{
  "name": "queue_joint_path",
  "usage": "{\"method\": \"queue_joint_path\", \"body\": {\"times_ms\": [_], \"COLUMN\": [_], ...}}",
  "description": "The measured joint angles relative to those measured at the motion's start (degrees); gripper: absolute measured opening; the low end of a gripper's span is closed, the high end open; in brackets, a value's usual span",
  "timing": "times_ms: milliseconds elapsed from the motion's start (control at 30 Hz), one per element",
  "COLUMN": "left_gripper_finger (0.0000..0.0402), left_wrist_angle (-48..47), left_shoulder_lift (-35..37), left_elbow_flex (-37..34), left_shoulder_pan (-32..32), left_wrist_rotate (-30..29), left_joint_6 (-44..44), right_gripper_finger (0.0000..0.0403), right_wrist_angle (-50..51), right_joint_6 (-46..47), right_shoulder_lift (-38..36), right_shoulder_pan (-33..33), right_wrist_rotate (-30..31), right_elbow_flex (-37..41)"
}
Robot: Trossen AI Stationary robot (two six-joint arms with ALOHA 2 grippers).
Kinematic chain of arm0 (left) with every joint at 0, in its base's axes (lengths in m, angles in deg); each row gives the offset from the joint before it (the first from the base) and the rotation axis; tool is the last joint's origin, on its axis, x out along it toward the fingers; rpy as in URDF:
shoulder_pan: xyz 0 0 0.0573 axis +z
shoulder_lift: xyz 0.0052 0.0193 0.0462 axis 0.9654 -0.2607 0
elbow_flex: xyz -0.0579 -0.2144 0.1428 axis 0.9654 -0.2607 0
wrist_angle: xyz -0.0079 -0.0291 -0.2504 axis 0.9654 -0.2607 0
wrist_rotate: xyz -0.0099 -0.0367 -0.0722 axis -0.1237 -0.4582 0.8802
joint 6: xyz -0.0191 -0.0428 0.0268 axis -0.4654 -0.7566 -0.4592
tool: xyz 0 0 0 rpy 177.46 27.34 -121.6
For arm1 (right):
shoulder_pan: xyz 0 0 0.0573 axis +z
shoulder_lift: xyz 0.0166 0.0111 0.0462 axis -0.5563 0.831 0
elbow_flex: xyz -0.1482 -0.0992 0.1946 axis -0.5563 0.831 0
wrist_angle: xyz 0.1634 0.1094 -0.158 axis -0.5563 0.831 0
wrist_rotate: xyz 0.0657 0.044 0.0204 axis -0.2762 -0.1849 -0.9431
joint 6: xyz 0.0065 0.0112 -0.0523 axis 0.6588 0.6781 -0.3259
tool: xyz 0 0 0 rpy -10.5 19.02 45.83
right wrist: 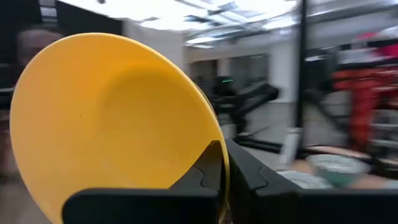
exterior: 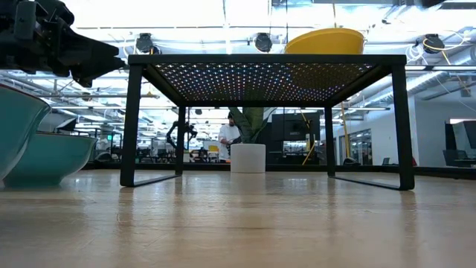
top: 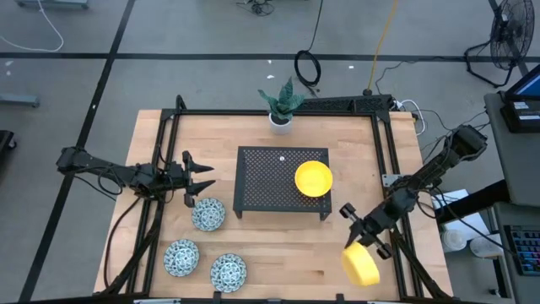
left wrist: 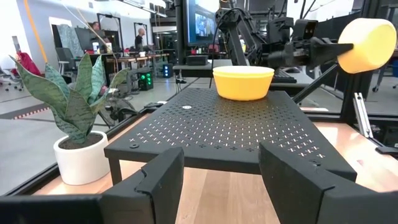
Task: Pick & Place Mini bowls
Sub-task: Stack the yellow bowl on the yellow bowls on the shelf
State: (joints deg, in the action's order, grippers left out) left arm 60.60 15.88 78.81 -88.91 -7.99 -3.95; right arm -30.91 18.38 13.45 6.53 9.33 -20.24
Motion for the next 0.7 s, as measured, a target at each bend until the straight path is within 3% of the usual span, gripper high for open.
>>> {"method": "queue_joint_path", "body": {"times_ms": [133,233,700], "left_gripper_finger": [0.0212,0.0212,0.0212], "left_wrist_angle": [0.00,0.00,0.00], "left_shoulder_lift": [0.00,0.00,0.00], "left_elbow_flex": [0.01,0.00,0.00], "left_shoulder_pan": [0.01,0.02,0.01], "left_wrist_rotate": [0.00,0.02,0.01], "left_joint_6": [0.00,0.00,0.00], "right_gripper_finger": [0.0000,0.0000,0.0000], "right_wrist_angle": [0.04,0.18,1.72], "right_joint_6": [2.08,3.55,4.01], "right_shoulder_lift": [0.00,0.00,0.02], "right_shoulder_pan": [0.02,0.02,0.07], "right_wrist_rotate": [-11.90,-16.92,-17.65], "right_elbow_flex": [0.00,0.00,0.00]}}
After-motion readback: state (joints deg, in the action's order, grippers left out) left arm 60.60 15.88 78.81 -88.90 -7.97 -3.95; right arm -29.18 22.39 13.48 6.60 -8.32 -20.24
